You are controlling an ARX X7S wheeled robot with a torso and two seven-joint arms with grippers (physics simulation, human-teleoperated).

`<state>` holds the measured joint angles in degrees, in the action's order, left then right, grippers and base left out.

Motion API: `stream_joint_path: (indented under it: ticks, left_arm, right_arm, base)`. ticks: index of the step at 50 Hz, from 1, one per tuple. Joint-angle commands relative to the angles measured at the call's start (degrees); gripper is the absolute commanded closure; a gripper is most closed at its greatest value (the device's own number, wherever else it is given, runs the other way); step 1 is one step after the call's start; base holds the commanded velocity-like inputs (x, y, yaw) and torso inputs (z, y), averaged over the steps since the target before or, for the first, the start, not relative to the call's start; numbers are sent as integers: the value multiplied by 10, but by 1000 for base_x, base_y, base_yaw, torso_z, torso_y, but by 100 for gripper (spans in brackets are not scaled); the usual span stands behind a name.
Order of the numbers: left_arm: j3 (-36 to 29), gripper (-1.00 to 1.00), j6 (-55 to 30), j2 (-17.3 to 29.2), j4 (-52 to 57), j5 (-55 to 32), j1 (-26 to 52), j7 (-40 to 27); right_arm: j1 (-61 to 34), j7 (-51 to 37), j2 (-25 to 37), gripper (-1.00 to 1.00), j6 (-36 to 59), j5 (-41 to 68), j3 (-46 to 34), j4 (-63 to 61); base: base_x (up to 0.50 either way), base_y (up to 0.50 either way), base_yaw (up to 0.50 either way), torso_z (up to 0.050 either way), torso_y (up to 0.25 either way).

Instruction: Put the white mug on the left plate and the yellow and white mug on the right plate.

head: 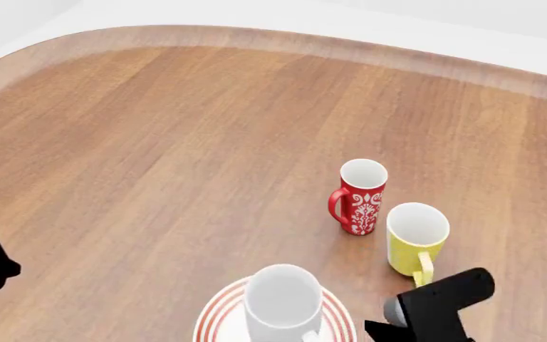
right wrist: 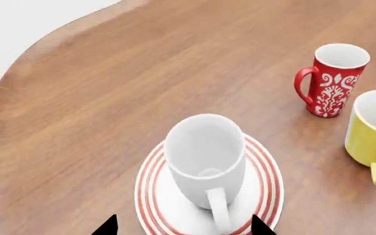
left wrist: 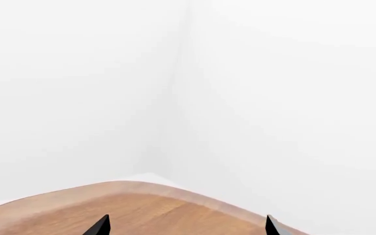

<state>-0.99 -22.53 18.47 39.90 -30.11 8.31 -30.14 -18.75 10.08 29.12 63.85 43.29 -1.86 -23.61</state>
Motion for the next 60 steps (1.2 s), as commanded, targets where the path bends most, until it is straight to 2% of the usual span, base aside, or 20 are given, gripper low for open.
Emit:
stream_joint_path:
  ticks: [1,6,12,16,18,20,32,40,41,47,53,60]
  left_arm:
    - [-6,-100,9,0,-16,4,8,6]
    - [-3,-100,10,1,-19,-1,12,6]
    - [-5,-100,14,0,-23,0,14,7]
    - [-5,-100,12,2,-18,-2,14,5]
    - [-3,-100,12,2,-16,-4,14,3]
    - [-2,-100,11,3,-12,-6,13,2]
    - [-8,-100,12,5,-11,-6,10,2]
    - [-3,-100,15,9,-8,-18,8,6]
    - [-4,-100,14,10,-6,-18,7,6]
    - [-8,-100,12,15,-8,-22,11,13]
    - [-9,-100,13,18,-11,-24,11,15]
    - [-9,-100,13,19,-11,-27,11,14]
  right_arm:
    - [101,-97,38,-100,70,128,178,-264]
    - [85,-124,40,-100,68,156,229,-299]
    - [68,-135,37,-100,51,157,243,-307]
    - [54,-132,35,-100,31,124,223,-287]
    - [62,-114,56,-100,-7,56,174,-280]
    - [58,-113,52,-100,-20,40,167,-261]
    - [-25,-121,14,-100,-86,-49,96,-107]
    - [-131,-136,-28,-100,-141,-140,13,77]
    - [-142,-134,-33,-100,-171,-165,-4,108]
    - [-195,-115,-61,-100,-200,-193,-50,223]
    - [-231,-108,-81,-100,-202,-189,-45,318]
    - [-231,-108,-81,-100,-201,-183,-41,319]
  base:
    - [0,0,0,0,0]
    - [0,0,0,0,0]
    - [0,0,0,0,0]
    - [0,0,0,0,0]
    - [0,0,0,0,0]
    - [0,0,0,0,0]
    - [0,0,0,0,0]
    - [0,0,0,0,0]
    - [0,0,0,0,0]
    - [0,0,0,0,0]
    - [0,0,0,0,0]
    - [0,0,0,0,0]
